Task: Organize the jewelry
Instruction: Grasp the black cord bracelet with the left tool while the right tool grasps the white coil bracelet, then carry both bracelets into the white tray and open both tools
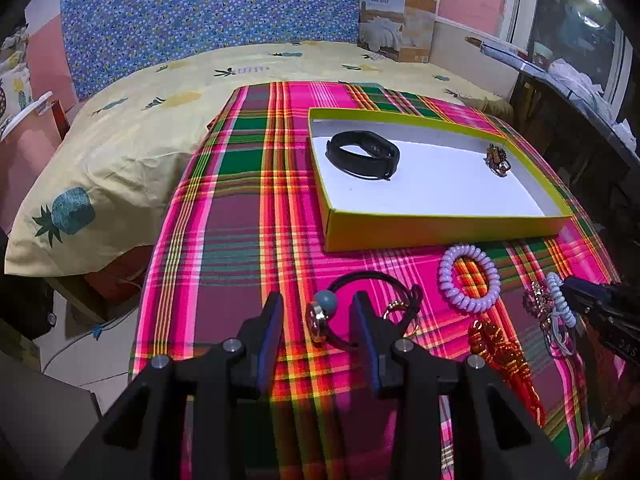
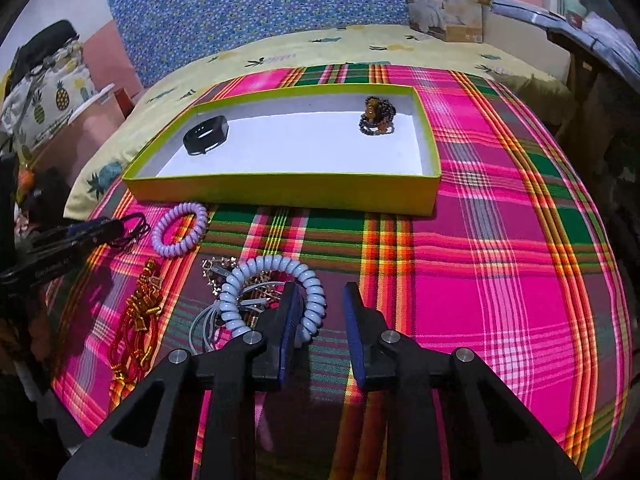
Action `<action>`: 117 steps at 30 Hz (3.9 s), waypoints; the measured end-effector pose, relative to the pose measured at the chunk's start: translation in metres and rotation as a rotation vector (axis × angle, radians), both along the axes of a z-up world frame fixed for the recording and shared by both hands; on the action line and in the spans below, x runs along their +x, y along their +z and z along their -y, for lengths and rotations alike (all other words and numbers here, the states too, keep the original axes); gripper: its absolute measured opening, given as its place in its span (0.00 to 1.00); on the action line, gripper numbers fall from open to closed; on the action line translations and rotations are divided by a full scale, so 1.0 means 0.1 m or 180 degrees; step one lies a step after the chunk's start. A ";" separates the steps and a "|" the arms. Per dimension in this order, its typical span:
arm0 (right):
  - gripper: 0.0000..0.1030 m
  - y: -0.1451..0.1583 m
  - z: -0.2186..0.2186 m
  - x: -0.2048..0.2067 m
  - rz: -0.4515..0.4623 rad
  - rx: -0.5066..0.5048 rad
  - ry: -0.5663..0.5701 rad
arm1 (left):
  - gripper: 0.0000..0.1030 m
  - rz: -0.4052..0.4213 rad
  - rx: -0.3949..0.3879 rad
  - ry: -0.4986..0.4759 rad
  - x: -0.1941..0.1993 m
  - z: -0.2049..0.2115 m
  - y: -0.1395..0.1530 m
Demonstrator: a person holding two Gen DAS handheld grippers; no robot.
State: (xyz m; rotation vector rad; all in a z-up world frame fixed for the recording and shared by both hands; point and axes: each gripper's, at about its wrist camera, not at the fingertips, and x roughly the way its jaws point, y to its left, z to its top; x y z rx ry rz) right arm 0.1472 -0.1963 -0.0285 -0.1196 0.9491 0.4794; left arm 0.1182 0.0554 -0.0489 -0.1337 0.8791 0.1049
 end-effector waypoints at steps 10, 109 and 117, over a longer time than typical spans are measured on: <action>0.10 0.01 -0.01 -0.05 0.0065 -0.0007 0.0010 | 0.16 -0.0032 0.0163 -0.0017 0.01 0.04 0.01; 0.17 0.09 -0.18 1.27 0.0172 -0.0250 -0.0225 | 0.20 -0.0016 0.0035 -0.0497 1.72 0.55 0.18; 0.17 0.33 -0.09 0.96 0.0292 -0.0096 -0.0245 | 0.23 0.0116 0.0043 -0.0499 1.39 0.53 0.39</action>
